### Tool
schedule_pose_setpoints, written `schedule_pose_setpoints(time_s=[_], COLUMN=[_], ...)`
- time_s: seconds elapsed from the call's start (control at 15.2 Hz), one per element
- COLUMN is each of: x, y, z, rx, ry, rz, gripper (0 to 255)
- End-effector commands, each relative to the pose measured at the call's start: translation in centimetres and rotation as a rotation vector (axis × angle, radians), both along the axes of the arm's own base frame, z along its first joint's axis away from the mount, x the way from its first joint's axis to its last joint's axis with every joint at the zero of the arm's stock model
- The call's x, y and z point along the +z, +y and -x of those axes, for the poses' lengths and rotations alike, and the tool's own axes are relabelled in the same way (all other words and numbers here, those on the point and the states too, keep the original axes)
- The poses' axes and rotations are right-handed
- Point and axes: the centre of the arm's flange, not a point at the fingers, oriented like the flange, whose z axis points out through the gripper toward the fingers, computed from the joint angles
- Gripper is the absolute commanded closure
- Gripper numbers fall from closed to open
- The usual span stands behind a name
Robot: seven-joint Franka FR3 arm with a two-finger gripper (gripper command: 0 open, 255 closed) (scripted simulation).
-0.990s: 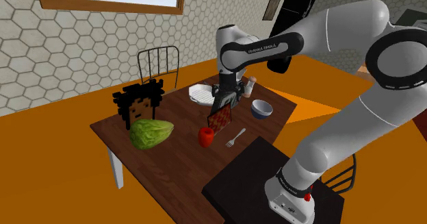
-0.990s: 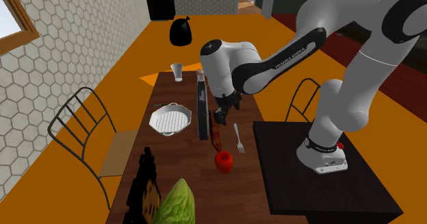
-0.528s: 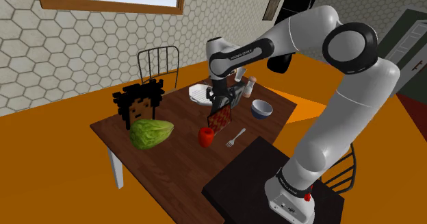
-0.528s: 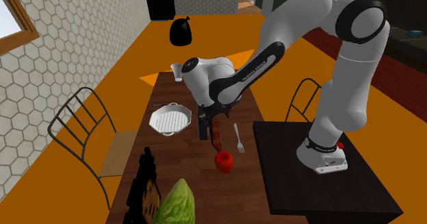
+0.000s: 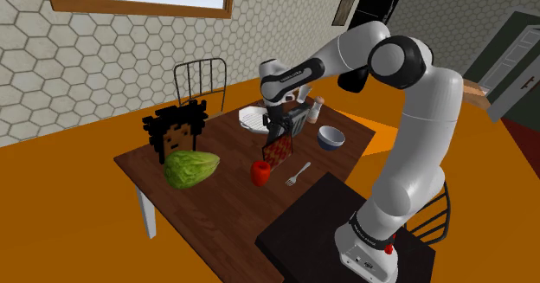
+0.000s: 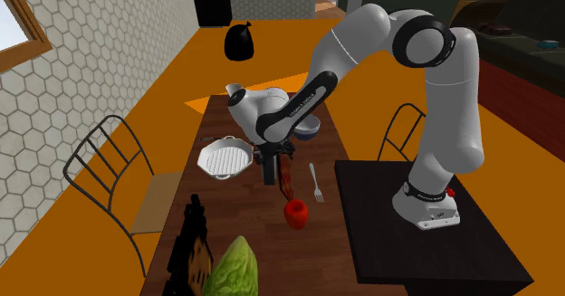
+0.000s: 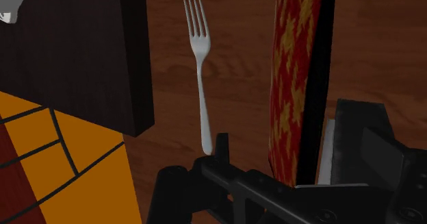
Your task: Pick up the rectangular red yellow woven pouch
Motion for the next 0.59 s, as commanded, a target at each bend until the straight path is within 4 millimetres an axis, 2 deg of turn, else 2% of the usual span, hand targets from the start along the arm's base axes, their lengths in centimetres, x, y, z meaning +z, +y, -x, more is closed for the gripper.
schedule_pose_setpoints(time_s=[0.0,0.33,0.46,0.53], x=[-1.2,-4.2,-4.2,-4.2], y=[-0.3,-0.3,-0.3,-0.4], z=[-0.2,-0.2,-0.2,-0.2], rx=[-0.019,-0.019,-0.019,-0.019], ry=[0.000,0.000,0.000,0.000], rz=[0.006,0.006,0.006,0.006], gripper=[0,0,0,255])
